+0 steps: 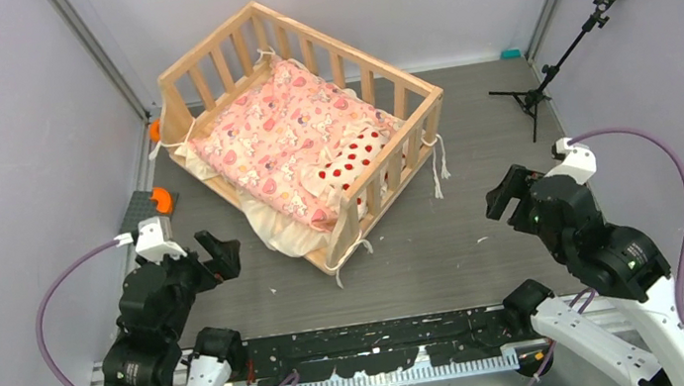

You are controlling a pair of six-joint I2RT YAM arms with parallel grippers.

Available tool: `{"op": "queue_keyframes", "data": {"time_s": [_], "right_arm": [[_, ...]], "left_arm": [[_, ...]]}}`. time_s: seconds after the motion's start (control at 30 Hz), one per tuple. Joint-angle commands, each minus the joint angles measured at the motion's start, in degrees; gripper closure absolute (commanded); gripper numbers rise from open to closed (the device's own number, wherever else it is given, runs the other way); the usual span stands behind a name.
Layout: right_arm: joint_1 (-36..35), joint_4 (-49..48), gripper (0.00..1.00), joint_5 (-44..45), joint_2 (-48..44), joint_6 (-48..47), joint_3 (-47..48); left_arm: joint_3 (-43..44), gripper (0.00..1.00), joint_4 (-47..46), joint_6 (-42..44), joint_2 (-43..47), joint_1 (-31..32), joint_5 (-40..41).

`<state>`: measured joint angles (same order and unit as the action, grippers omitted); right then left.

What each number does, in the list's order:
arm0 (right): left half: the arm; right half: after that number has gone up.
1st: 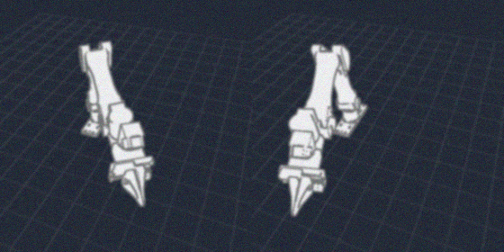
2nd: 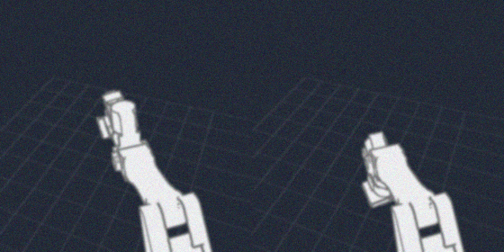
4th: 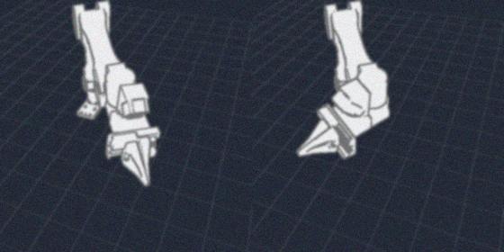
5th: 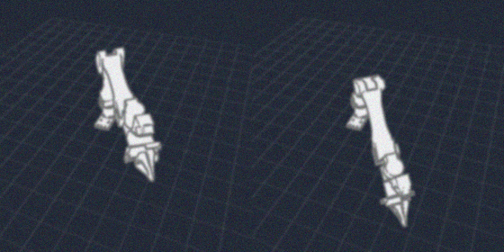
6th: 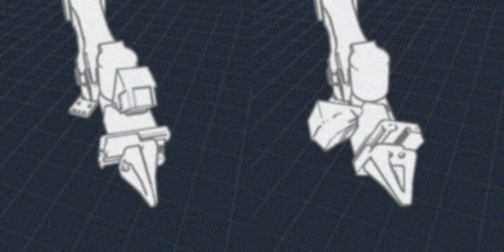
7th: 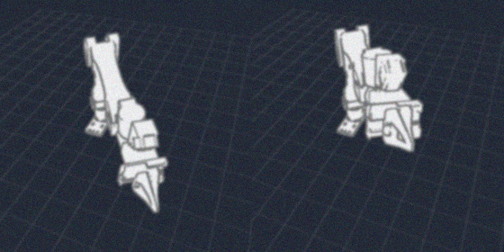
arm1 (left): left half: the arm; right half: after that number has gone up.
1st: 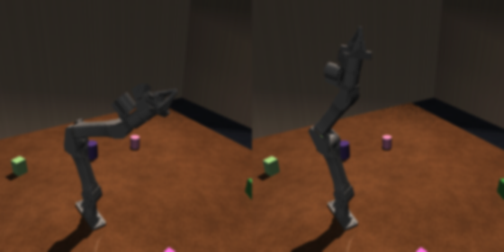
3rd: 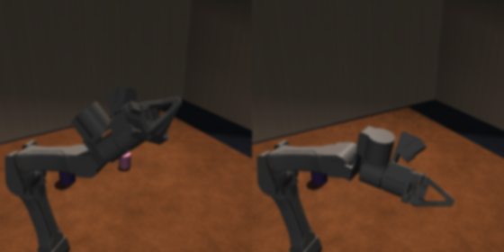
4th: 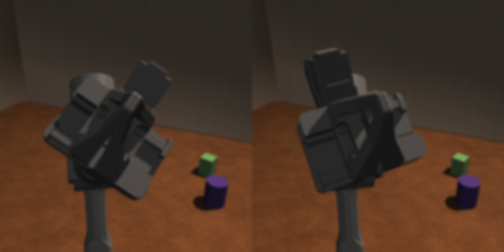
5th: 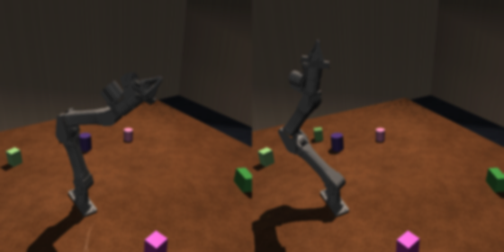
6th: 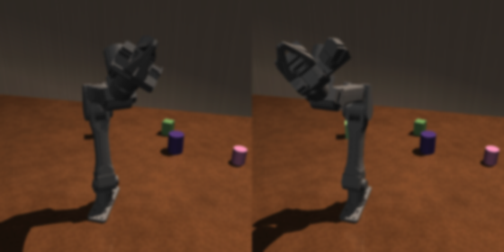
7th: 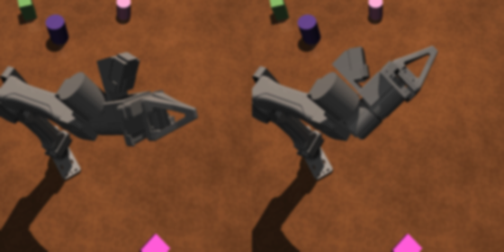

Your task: Set up the pet bed

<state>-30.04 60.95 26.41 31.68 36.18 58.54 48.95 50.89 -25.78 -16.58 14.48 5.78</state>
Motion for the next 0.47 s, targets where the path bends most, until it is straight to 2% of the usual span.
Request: {"op": "queue_keyframes", "data": {"time_s": [0.0, 0.07, 0.1, 0.3, 0.43], "right_arm": [[-0.2, 5.1, 0.13, 9.4, 0.2, 9.0, 1.6], [-0.1, 6.3, 0.03, 9.4, 1.0, 9.3, 2.4], [-0.1, 7.0, 0.02, 10.1, 1.6, 9.5, 2.6], [-0.1, 7.6, 0.02, 10.5, 2.6, 8.0, 2.9], [-0.1, 6.5, 0.02, 11.5, 1.6, 7.0, 1.8]], "left_arm": [[0.7, 0.00, 0.6, -0.9, -1.9, -0.2, 3.0], [0.6, 0.00, 0.6, -1.1, -2.1, -0.2, 3.0], [0.6, 0.00, 0.7, -1.2, -2.1, -0.2, 3.0], [0.1, 0.00, 0.7, -1.5, -1.0, -0.2, 3.3], [1.2, 0.00, 1.4, -1.4, -3.5, -0.2, 2.5]]}}
